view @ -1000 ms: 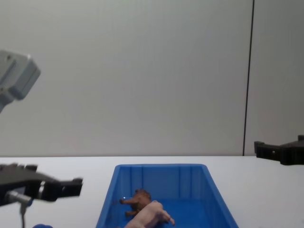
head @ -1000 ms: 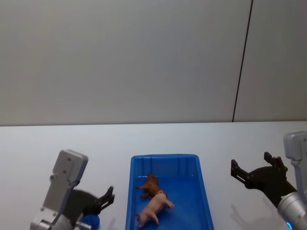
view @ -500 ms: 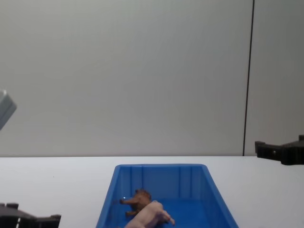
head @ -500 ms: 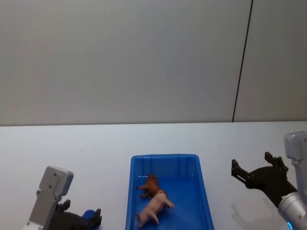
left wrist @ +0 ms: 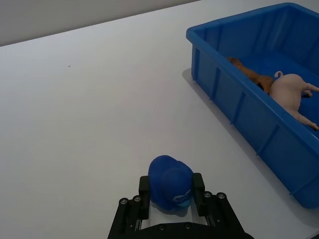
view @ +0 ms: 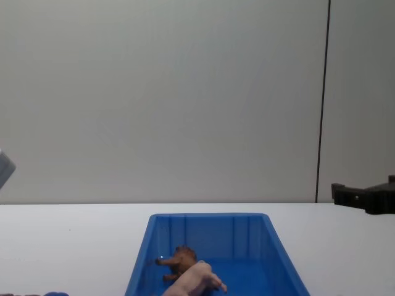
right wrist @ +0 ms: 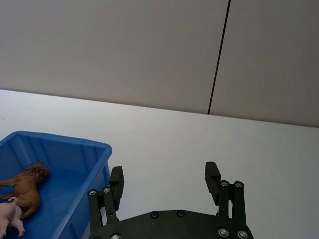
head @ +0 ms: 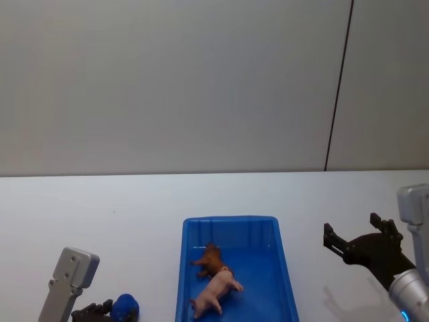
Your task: Pick up the two dolls from the table and place them into the box.
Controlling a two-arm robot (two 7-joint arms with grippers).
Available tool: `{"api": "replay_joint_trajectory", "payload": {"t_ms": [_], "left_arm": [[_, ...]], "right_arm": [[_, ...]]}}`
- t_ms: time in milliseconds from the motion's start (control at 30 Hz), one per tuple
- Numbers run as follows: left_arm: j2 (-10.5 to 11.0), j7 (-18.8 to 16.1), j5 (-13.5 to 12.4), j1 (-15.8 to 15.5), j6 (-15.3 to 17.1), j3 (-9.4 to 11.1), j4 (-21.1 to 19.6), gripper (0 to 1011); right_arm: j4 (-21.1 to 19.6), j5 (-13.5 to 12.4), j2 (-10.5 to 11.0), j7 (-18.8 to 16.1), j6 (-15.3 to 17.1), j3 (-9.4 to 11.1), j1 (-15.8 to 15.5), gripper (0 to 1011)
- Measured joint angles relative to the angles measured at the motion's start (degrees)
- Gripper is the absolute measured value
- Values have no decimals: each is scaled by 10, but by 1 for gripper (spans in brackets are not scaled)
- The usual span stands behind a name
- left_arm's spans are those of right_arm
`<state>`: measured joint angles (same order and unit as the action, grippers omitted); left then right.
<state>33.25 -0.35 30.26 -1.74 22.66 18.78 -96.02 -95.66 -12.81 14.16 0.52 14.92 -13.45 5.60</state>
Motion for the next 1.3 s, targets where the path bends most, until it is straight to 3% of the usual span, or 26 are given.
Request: {"api": "replay_joint_trajectory", "payload": {"t_ms": [133, 600, 933, 1300], "left_arm": [[-3, 8, -1, -1, -4, 1, 8, 461], [-11, 5, -21, -5, -21, 3, 20, 357], [-10, -6, -39, -5, -45, -3, -2, 293], [-11, 5, -59, -13, -62, -7, -21, 235]], "right_arm": [[0, 0, 0, 0, 0, 0, 0, 1001], [0, 0, 0, 0, 0, 0, 0, 1001], [0, 0, 0, 0, 0, 0, 0, 1001], [0, 0, 0, 0, 0, 0, 0, 1001]]}}
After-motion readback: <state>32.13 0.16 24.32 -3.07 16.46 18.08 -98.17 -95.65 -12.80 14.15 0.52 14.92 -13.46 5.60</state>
